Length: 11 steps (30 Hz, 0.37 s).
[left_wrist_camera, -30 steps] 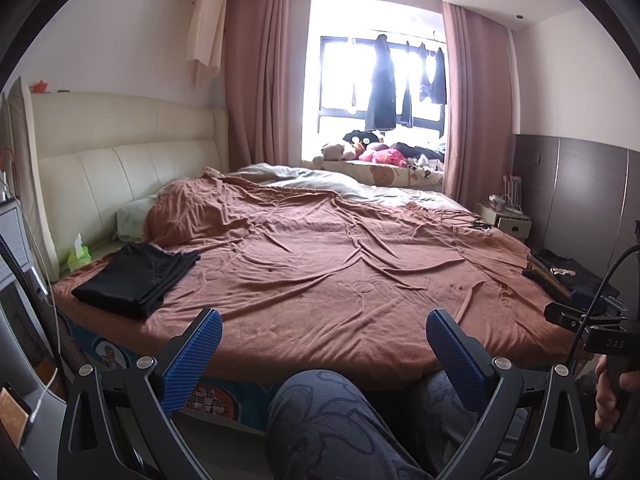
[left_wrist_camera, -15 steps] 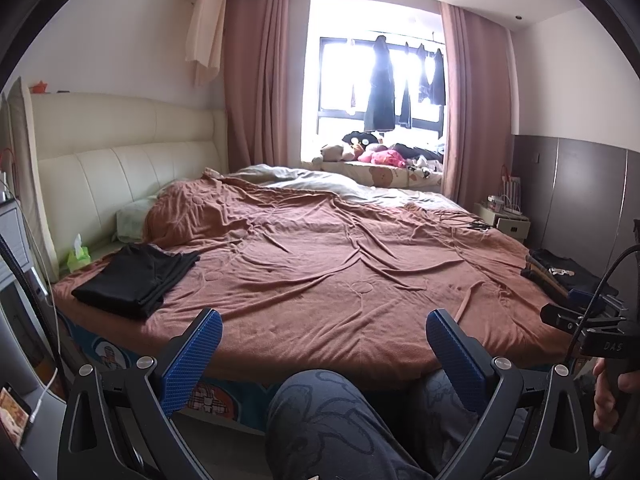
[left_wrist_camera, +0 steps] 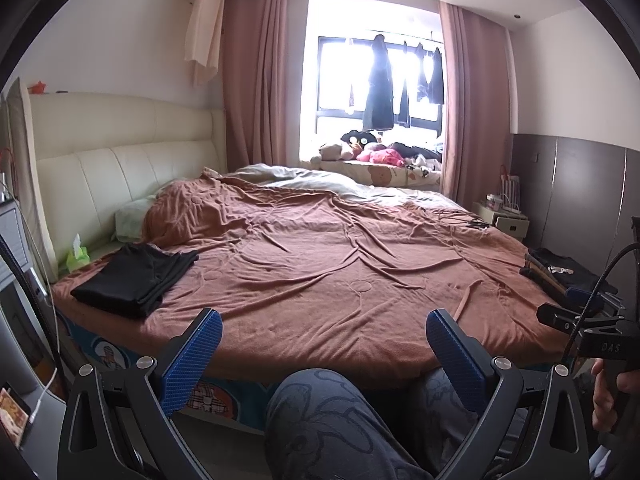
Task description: Fold small clothes
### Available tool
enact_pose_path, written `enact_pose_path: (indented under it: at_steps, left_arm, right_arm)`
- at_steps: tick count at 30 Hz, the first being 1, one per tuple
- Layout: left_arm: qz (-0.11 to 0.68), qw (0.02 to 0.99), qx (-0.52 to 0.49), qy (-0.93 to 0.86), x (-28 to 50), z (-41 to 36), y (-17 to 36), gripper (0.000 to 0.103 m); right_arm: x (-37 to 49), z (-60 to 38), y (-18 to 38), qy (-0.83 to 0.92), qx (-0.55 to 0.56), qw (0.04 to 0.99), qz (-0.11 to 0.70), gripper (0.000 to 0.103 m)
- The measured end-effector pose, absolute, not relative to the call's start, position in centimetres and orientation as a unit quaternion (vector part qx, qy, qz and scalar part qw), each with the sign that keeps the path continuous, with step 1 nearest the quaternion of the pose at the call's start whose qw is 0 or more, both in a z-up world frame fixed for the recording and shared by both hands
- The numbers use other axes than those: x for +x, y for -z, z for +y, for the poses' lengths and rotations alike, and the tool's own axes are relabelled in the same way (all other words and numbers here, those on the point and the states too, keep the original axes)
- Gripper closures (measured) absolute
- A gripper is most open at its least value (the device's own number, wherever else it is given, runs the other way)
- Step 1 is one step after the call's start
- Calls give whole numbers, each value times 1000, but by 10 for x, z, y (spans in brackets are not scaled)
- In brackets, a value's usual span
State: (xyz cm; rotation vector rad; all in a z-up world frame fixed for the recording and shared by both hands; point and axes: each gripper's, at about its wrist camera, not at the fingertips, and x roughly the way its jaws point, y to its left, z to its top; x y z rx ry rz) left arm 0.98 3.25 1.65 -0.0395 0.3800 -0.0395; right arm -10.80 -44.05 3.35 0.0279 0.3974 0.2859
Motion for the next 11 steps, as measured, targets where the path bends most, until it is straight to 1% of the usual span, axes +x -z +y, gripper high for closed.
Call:
enact_pose_path:
  at_steps: [11]
  left_arm:
    - [199,980,-17,17,16,25,-10,0]
  right_arm:
    - [-99,-439,-30,-141,17,967,209,0]
